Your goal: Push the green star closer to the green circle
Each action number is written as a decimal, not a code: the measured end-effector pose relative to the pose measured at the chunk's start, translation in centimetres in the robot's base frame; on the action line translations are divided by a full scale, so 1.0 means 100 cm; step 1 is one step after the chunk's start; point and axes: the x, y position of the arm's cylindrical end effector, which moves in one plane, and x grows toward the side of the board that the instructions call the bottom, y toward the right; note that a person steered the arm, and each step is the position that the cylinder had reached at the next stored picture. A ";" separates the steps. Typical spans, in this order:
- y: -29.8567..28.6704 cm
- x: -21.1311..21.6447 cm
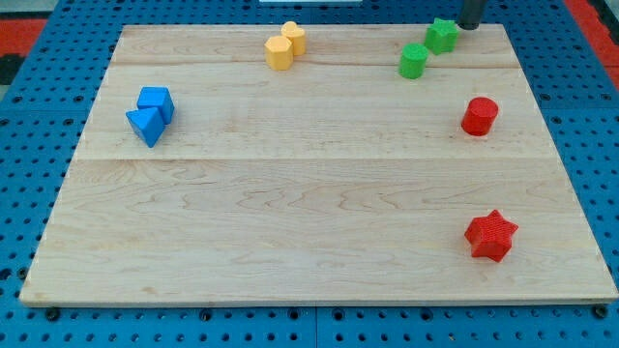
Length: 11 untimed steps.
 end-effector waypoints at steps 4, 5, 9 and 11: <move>-0.033 0.000; -0.036 0.000; -0.041 0.000; -0.049 0.001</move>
